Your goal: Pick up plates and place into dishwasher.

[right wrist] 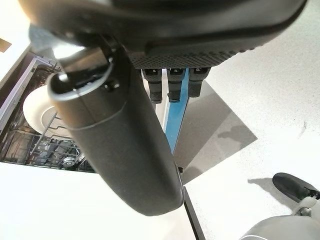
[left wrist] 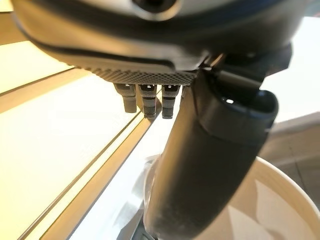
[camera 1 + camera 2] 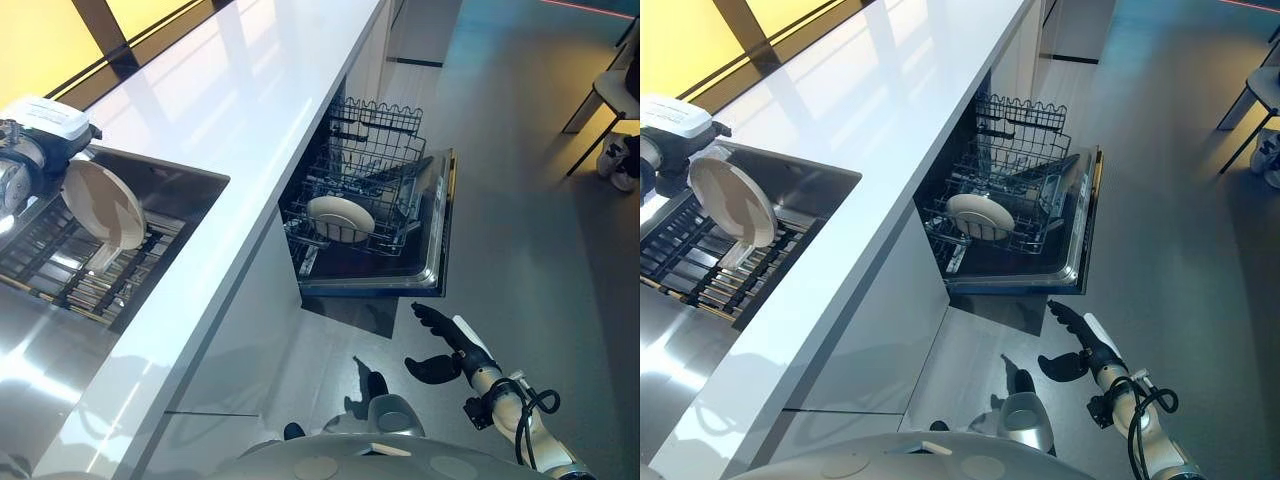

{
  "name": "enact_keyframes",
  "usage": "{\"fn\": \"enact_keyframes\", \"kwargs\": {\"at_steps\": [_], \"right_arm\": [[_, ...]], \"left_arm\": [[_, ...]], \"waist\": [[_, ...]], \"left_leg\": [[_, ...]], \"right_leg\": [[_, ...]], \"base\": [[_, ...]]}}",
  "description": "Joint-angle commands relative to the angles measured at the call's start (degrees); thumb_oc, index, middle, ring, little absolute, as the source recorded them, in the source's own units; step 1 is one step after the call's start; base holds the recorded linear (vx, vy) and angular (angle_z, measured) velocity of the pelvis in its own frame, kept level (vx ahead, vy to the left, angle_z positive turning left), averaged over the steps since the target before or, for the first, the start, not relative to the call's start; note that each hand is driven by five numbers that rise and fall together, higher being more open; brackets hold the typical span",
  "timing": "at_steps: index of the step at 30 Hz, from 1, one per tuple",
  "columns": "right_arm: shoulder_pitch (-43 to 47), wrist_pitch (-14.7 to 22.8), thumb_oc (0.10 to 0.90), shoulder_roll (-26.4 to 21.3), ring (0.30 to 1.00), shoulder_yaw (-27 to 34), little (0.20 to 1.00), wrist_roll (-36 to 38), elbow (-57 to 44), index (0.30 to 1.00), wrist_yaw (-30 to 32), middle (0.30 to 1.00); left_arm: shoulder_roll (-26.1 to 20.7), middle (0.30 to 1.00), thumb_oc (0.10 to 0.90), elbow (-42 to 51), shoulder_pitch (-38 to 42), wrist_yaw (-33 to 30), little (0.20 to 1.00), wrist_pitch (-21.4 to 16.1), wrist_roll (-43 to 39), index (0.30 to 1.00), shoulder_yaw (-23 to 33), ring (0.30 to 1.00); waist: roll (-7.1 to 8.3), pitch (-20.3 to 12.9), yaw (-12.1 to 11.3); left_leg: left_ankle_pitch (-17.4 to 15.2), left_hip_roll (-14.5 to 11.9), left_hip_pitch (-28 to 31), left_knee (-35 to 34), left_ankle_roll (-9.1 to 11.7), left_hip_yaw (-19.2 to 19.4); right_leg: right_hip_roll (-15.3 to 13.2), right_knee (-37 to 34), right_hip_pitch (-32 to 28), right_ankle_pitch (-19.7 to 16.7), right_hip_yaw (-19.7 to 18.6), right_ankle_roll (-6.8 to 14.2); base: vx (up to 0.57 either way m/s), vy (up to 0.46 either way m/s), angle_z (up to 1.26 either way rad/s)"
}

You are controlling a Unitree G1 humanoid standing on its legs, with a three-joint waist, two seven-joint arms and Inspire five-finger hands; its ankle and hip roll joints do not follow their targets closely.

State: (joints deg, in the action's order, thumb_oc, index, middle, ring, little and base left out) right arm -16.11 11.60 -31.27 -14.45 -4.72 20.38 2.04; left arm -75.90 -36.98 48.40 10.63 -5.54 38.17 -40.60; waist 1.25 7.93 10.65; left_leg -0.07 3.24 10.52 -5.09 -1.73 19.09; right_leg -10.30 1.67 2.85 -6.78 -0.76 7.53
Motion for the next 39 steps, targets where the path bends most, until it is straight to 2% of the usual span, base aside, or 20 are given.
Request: {"fn": "enact_keyframes", "kwargs": {"at_steps": [1, 7, 18, 19, 20, 22, 23, 32, 39], "right_arm": [[1.71, 5.01, 0.8, -3.67, 0.9, -0.04, 0.9, -0.93, -3.0, 0.9, 1.61, 0.9], [0.49, 6.15, 0.8, -3.73, 0.9, 0.07, 0.9, -1.36, -1.48, 0.9, 1.33, 0.9], [-0.78, 6.05, 0.8, -4.51, 0.9, 0.58, 0.9, -1.38, -1.78, 0.9, 0.31, 0.9], [-0.86, 6.19, 0.8, -4.49, 0.9, 0.72, 0.9, -1.48, -1.7, 0.9, 0.28, 0.9], [-0.88, 6.04, 0.8, -4.53, 0.9, 0.78, 0.9, -1.48, -1.85, 0.9, 0.28, 0.9], [-0.88, 5.76, 0.8, -4.7, 0.9, 0.89, 0.9, -1.54, -2.16, 0.9, 0.16, 0.9], [-0.77, 5.64, 0.8, -4.77, 0.9, 0.9, 0.9, -1.63, -2.12, 0.9, 0.18, 0.9], [-0.32, 5.94, 0.8, -5.22, 0.9, 0.73, 0.9, -1.79, -1.75, 0.9, -0.13, 0.9], [0.31, 5.66, 0.8, -5.09, 0.9, 0.12, 0.9, -1.46, -1.66, 0.9, -0.08, 0.9]], "left_arm": [[-3.31, 0.9, 0.8, -3.36, 8.19, -3.08, 0.9, 1.85, 0.32, 0.9, 3.74, 0.9], [-1.42, 0.9, 0.8, -4.89, 7.75, -7.31, 0.9, 3.89, 0.0, 0.9, 4.64, 0.9], [2.18, 0.9, 0.8, -7.8, 5.55, -4.35, 0.9, 5.34, 5.12, 0.9, 4.3, 0.9], [2.62, 0.858, 0.751, -8.43, 5.37, -3.68, 0.851, 5.51, 5.89, 0.858, 4.19, 0.858], [3.04, 0.589, 0.438, -8.98, 5.15, -2.12, 0.538, 5.78, 6.8, 0.589, 4.21, 0.589], [3.44, 0.371, 0.182, -10.03, 5.22, -0.11, 0.282, 5.74, 8.27, 0.371, 3.73, 0.371], [3.93, 0.3, 0.1, -11.22, 5.24, 1.34, 0.2, 5.36, 8.95, 0.3, 3.39, 0.3], [6.08, 0.3, 0.1, -14.99, 6.94, 3.06, 0.2, 4.01, 13.36, 0.3, 0.47, 0.3], [6.33, 0.3, 0.1, -15.86, 7.67, 6.25, 0.2, 4.63, 17.6, 0.3, -1.35, 0.3]], "waist": [[-2.29, -1.6, 0.94], [-1.71, -1.2, 1.93], [-1.24, -0.4, 3.53], [-1.22, -0.31, 3.68], [-1.26, -0.17, 3.81], [-1.32, 0.03, 4.07], [-1.37, 0.16, 4.25], [-1.64, 0.55, 5.1], [-2.07, 0.75, 4.98]], "left_leg": [[-10.46, 1.49, -3.93, 8.6, -2.95, -4.66], [-10.56, 1.49, -3.57, 8.48, -2.96, -4.37], [-10.76, 1.76, -3.45, 8.69, -2.93, -4.05], [-10.76, 1.78, -3.42, 8.68, -2.95, -4.01], [-10.72, 1.82, -3.41, 8.71, -2.93, -4.02], [-10.64, 1.84, -3.4, 8.68, -2.84, -3.98], [-10.63, 1.88, -3.48, 8.74, -2.82, -3.93], [-10.17, 1.78, -3.02, 7.99, -2.47, -3.6], [-9.97, 1.6, -2.76, 7.86, -2.16, -3.6]], "right_leg": [[-4.08, 4.16, 5.69, -6.39, -1.48, 6.81], [-3.68, 3.88, 6.41, -6.9, -1.66, 6.82], [-3.34, 3.93, 7.65, -7.77, -2.34, 6.62], [-3.34, 3.93, 7.75, -7.86, -2.4, 6.58], [-3.29, 3.98, 7.83, -7.88, -2.46, 6.57], [-3.23, 4.06, 8.06, -8.04, -2.5, 6.53], [-3.18, 4.02, 8.14, -8.1, -2.61, 6.51], [-2.84, 3.39, 7.98, -7.71, -2.53, 6.44], [-2.85, 3.16, 7.49, -7.12, -1.96, 6.4]], "base": [[0.06, 0.017, -0.03], [0.06, 0.016, -0.04], [0.04, 0.02, -0.08], [0.03, 0.022, -0.1], [0.03, 0.019, -0.06], [0.02, 0.014, -0.04], [0.01, 0.014, -0.06], [0.0, 0.001, -0.04], [0.0, -0.002, 0.0]]}}
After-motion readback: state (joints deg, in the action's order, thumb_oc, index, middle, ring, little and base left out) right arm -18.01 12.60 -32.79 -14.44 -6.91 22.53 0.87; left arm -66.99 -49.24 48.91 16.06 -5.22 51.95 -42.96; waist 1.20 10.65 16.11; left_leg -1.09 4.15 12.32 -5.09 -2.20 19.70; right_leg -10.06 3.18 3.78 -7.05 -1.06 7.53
